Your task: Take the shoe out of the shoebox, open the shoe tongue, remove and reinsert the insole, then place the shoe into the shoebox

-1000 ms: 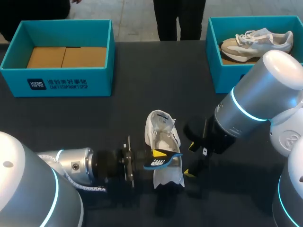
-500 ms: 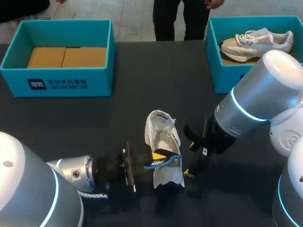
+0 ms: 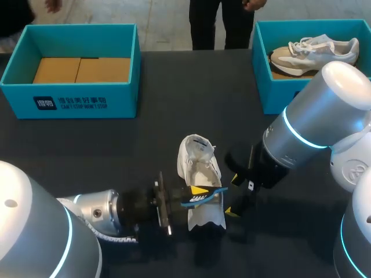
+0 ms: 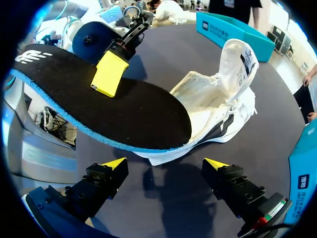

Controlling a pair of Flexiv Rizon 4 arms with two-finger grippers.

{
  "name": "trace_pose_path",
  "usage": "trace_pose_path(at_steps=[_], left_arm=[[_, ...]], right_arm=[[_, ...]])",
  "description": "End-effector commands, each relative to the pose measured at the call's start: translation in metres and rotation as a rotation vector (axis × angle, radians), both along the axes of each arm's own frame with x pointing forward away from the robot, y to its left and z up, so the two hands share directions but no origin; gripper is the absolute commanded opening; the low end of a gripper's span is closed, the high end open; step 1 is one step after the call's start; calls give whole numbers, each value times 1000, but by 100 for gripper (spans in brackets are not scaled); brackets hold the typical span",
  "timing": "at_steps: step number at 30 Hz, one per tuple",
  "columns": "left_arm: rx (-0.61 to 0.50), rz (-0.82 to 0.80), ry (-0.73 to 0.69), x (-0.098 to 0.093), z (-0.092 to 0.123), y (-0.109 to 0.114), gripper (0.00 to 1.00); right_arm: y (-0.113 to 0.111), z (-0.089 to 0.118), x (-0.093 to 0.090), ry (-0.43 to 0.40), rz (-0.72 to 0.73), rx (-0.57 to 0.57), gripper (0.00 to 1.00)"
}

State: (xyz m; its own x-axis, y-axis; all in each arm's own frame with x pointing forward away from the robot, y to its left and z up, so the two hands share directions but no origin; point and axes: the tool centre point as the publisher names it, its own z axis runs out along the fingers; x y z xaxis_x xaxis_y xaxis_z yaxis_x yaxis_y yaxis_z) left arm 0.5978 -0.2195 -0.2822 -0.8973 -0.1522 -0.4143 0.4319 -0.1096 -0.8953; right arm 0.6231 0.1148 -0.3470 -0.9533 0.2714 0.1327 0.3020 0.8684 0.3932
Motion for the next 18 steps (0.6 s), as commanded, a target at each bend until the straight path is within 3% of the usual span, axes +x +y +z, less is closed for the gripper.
trace_pose_path(at_steps=[1,6,18], left_arm=[[-3,13,2,-4,1,0,0],[-5,26,3,-4,3,2,0],[38,73,10,15,-12,11,0]], right_arm=[[1,0,-1,-3,-2,-3,100],[1,0,-1,-3,-2,-3,100],[1,0,-1,-3,-2,-3,100]])
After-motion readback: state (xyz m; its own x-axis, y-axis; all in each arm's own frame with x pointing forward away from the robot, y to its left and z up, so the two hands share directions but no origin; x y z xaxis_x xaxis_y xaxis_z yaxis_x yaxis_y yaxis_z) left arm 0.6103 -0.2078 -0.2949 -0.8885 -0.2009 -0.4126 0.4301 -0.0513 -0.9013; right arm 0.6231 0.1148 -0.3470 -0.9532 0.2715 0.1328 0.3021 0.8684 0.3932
